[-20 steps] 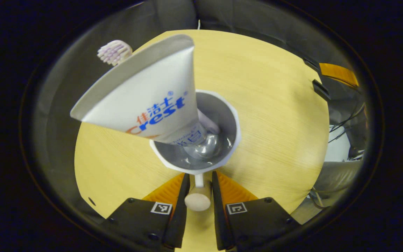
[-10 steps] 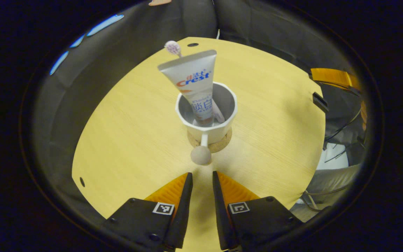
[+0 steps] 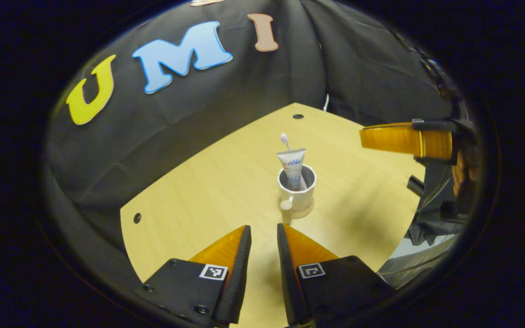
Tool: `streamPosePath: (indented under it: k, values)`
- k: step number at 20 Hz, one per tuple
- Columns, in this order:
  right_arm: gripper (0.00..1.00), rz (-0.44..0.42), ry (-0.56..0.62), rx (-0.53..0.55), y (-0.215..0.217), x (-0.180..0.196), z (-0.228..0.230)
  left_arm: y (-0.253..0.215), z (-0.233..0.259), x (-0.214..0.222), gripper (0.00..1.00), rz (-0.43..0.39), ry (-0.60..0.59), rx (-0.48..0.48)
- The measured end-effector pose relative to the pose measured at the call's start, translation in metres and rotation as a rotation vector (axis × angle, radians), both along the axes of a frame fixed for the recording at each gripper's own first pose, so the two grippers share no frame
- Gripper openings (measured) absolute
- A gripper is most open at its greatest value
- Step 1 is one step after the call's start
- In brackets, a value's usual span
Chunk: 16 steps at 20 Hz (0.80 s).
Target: Put the toothbrush and toothpaste on the desktop into the cup, then pick up the cup and place it on the coaster on the desktop.
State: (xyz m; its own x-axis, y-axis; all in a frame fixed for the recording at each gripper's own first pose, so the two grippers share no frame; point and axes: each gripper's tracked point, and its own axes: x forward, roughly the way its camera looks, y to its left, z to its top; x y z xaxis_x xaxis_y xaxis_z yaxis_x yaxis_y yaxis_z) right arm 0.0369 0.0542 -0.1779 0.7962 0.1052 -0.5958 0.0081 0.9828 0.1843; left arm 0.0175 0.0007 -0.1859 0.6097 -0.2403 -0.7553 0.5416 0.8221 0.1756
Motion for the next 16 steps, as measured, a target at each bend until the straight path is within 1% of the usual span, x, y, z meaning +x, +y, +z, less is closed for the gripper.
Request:
streamPosePath:
  k: [2, 4, 7, 9, 13, 16]
  values:
    - [0.15, 0.067, -0.047, -0.016, 0.016, 0.001, 0.019, 0.001, 0.032, 0.003, 0.43, 0.061, -0.084, -0.044]
    - [0.15, 0.117, -0.098, -0.014, 0.025, 0.001, 0.041, 0.003, 0.066, 0.003, 0.42, 0.127, -0.157, -0.098]
    - [0.15, 0.166, -0.184, -0.022, 0.04, 0.003, 0.082, 0.001, 0.117, 0.011, 0.43, 0.209, -0.283, -0.173]
    - [0.15, 0.184, -0.245, -0.032, 0.04, 0.004, 0.109, 0.004, 0.155, 0.02, 0.42, 0.255, -0.377, -0.212]
    - [0.15, 0.205, -0.32, -0.039, 0.046, 0.012, 0.149, 0.01, 0.21, 0.028, 0.42, 0.293, -0.538, -0.25]
    - [0.15, 0.205, -0.364, -0.056, 0.04, 0.008, 0.165, 0.013, 0.225, 0.023, 0.43, 0.317, -0.616, -0.278]
